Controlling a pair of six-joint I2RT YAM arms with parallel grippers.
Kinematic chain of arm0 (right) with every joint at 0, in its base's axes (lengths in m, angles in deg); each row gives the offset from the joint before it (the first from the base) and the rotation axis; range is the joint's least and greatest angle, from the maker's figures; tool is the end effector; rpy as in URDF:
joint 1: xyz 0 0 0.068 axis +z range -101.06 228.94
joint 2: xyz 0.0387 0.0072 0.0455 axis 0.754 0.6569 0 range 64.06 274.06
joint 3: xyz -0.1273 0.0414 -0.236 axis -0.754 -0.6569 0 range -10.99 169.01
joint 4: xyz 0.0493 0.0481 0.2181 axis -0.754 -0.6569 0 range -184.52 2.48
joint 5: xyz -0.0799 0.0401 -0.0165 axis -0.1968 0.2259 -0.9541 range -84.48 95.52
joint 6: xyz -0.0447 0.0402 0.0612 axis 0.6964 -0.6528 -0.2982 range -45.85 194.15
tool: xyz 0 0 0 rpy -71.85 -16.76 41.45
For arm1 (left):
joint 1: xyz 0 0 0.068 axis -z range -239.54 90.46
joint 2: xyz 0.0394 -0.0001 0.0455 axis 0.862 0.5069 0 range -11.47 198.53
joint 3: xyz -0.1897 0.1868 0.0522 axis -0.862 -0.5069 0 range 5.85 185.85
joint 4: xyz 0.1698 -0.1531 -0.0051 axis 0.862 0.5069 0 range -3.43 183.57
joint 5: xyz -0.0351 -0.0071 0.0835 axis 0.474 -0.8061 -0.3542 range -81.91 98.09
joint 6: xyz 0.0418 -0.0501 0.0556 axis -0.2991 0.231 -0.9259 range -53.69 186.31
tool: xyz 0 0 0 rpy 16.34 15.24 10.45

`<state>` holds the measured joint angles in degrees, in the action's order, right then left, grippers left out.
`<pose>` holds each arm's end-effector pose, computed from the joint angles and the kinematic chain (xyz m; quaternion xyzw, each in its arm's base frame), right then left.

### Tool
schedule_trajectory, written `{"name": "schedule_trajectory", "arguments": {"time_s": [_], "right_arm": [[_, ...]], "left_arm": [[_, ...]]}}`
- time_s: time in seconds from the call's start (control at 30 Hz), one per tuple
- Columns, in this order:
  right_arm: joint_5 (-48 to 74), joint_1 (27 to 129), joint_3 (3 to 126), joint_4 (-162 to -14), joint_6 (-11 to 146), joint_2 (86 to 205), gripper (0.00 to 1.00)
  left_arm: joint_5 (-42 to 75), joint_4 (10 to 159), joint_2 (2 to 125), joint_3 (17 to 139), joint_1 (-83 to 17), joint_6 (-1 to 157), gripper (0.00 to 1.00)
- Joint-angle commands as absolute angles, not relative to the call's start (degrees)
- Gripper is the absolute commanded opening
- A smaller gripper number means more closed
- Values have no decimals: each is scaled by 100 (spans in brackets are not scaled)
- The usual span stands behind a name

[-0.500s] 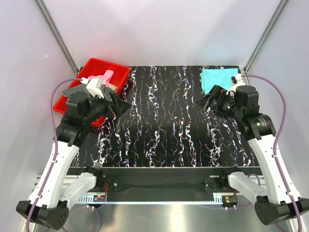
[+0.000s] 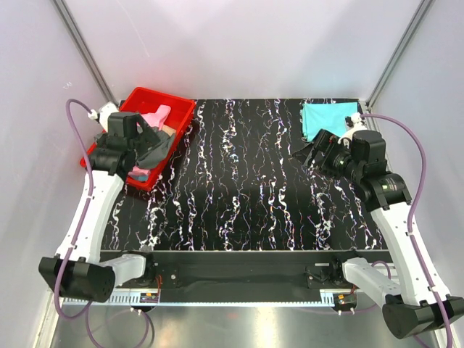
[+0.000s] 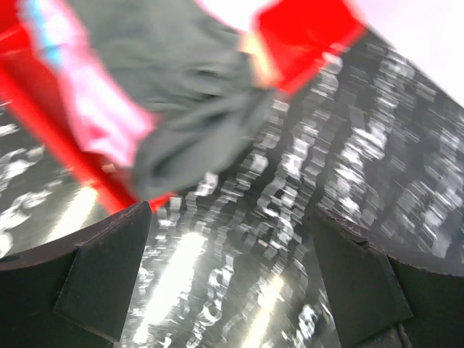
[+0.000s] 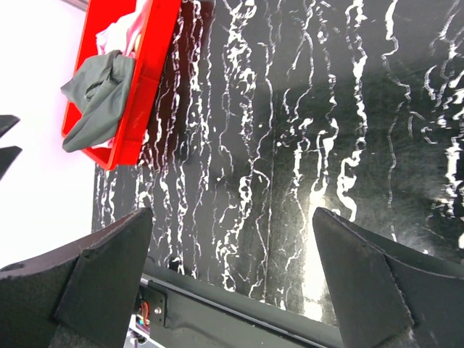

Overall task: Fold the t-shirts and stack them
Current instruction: Grab the tshirt from the pile

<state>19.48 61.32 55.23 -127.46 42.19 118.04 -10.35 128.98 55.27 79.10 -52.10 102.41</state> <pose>0.1801 0.0582 0.3604 0.0825 0.8478 0.2900 0.4362 0.2370 -0.0069 0.3526 -0.2882 0.8337 -0.0340 0.4698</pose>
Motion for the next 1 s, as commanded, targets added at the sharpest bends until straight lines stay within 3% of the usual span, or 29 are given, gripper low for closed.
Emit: {"name": "schedule_trajectory", "arguments": {"time_s": [0.0, 0.33, 0.53, 0.57, 0.67, 0.7, 0.97], "right_arm": [[2248, 6168, 5344, -12277, 4093, 11697, 100], [2205, 6168, 5440, -12328, 4189, 11864, 100], [2117, 6177, 5669, -12452, 4190, 11847, 100], [2117, 6168, 5669, -12452, 4181, 11838, 100], [2134, 6168, 5669, -12434, 4119, 11794, 100], [2160, 6168, 5677, -12434, 4058, 11785, 100], [2257, 6168, 5783, -12382, 3961, 11732, 100]], "left_arm": [[-2389, 12964, 5567, 7968, -5286, 10770, 95], [-2004, 12480, 6736, 7458, -5330, 11315, 91], [-1960, 12419, 7124, 7501, -5330, 11316, 77], [-1934, 12384, 7106, 7502, -5330, 11290, 73], [-1574, 11989, 6957, 7458, -5330, 10991, 26], [-1486, 11866, 6913, 7501, -5330, 10912, 0], [306, 11154, 6465, 9283, -4814, 10016, 0]]}}
